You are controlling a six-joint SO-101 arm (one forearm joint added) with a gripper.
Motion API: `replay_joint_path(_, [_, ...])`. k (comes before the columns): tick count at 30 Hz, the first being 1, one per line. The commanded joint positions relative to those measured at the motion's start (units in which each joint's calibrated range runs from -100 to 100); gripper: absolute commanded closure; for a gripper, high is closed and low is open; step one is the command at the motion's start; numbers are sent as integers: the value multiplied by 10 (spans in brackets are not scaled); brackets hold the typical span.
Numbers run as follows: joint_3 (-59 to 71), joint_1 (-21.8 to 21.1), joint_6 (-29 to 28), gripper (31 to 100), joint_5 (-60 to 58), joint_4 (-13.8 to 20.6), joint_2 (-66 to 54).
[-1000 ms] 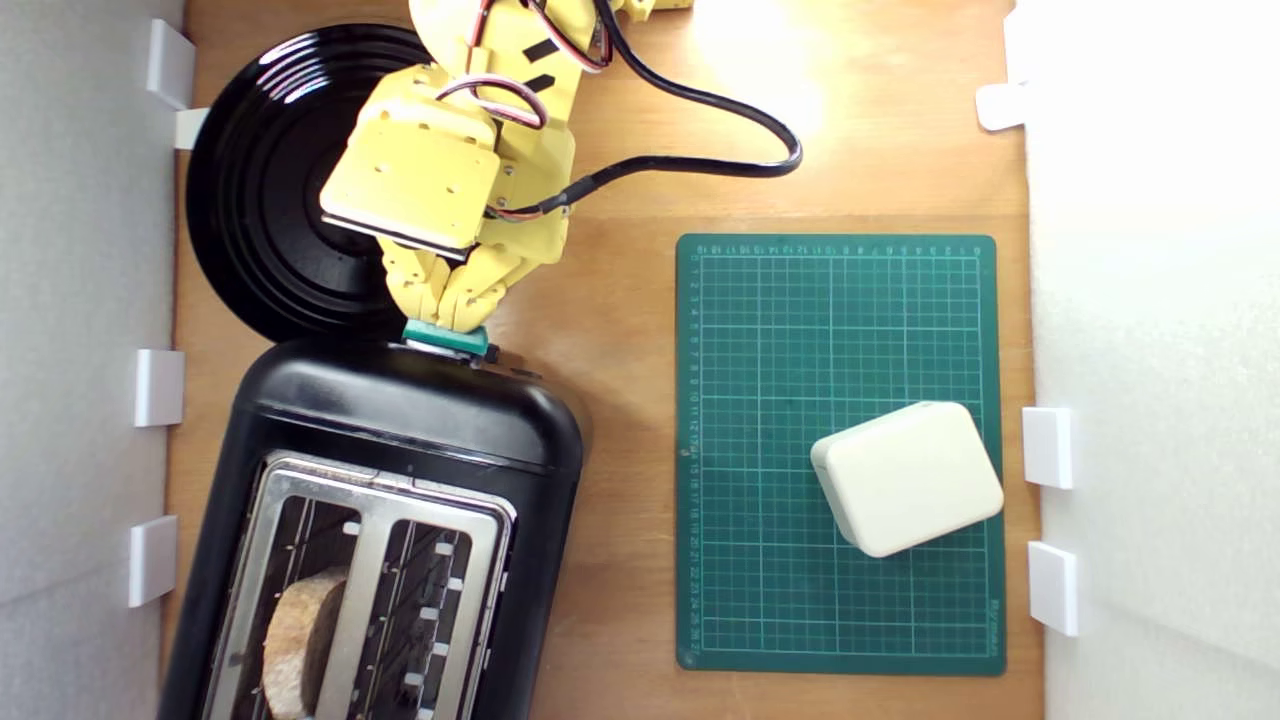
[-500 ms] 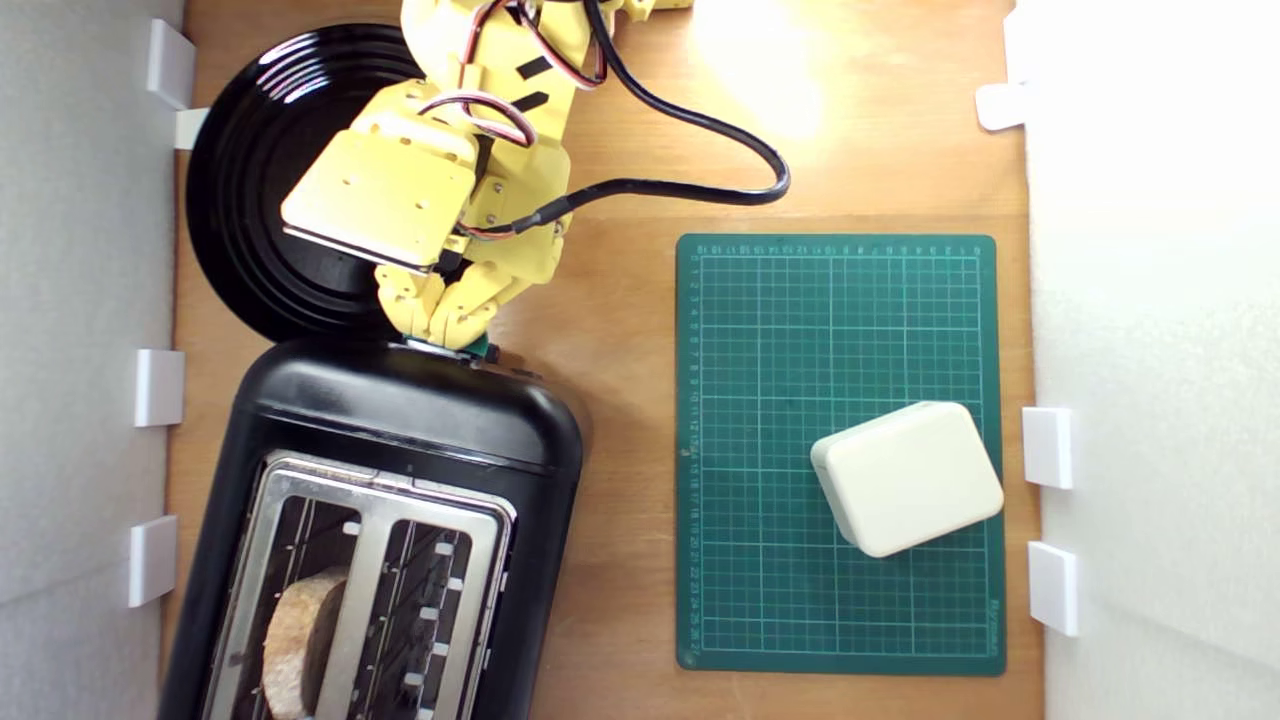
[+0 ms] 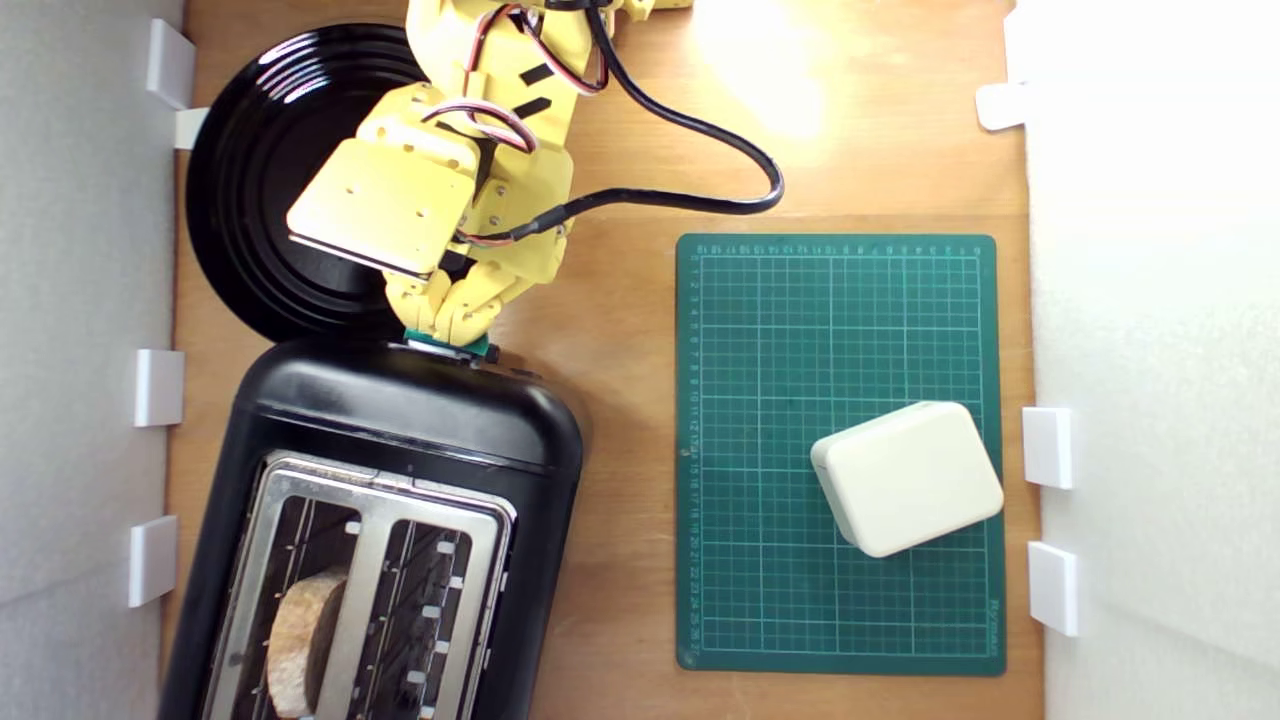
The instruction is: Start toaster
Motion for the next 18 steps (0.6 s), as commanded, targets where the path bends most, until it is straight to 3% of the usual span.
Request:
replay_joint_path(1, [16, -3, 0, 988, 0, -3, -2])
replay_joint_path(18, [23, 1, 0, 989, -34, -2, 55])
